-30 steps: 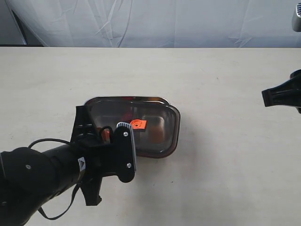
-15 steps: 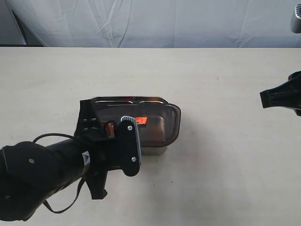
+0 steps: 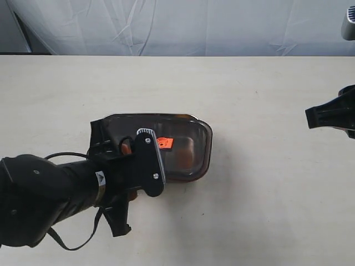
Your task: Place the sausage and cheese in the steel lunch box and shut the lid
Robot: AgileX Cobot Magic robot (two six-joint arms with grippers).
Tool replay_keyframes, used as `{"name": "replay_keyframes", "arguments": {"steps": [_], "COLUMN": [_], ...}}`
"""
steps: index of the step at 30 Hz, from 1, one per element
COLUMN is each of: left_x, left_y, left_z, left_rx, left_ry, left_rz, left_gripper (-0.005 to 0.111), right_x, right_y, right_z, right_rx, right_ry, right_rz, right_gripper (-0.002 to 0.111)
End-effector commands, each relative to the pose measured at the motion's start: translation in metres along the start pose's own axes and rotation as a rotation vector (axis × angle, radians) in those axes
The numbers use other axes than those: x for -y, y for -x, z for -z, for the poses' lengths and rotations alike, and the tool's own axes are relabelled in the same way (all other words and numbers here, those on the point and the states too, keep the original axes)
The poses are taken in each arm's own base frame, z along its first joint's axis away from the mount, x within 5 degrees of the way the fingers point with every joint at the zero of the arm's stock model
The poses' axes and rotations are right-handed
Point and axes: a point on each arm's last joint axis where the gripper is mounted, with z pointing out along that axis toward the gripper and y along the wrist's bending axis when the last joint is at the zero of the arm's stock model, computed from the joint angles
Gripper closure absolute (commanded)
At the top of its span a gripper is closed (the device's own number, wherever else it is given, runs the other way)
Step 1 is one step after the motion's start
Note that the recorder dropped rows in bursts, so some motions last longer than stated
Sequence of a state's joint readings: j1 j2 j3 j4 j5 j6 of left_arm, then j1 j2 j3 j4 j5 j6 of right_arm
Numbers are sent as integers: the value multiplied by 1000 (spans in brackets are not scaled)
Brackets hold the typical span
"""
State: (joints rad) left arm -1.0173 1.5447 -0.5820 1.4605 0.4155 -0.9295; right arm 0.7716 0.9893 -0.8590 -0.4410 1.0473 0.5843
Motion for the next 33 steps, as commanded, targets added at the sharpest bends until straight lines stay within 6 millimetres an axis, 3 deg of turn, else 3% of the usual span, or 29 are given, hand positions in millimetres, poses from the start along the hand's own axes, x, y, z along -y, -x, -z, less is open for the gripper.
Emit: {"name": "replay_keyframes", "arguments": {"steps": [1, 18, 24, 26, 29, 31, 33], "left_x": [-1, -8, -21, -29, -39, -45, -52], "left_y": [1, -5, -7, -6, -8, -11, -16], "left_z": [2, 22, 40, 53, 73, 86, 99], "left_rx": [-6, -50, -32, 7, 64, 91, 101], "left_ry": [4, -26, 41, 68, 103, 130, 168], "left_rz": [41, 83, 116, 151, 207, 245, 286], "left_gripper": [66, 66, 68, 75, 92, 107, 106], "right_x": [1, 0, -12, -19, -26, -30, -34], "right_y": [2, 1, -2, -5, -12, -15, -16], "right_z": [3, 2, 1, -3, -13, -19, -25], "right_rx": [20, 13, 2, -5, -2, -11, -28], "right_ry": [6, 14, 145, 210, 273, 291, 310], "right_rz": [-1, -6, -40, -50, -58, -67, -84], "right_gripper": [69, 69, 70, 80, 107, 108, 108]}}
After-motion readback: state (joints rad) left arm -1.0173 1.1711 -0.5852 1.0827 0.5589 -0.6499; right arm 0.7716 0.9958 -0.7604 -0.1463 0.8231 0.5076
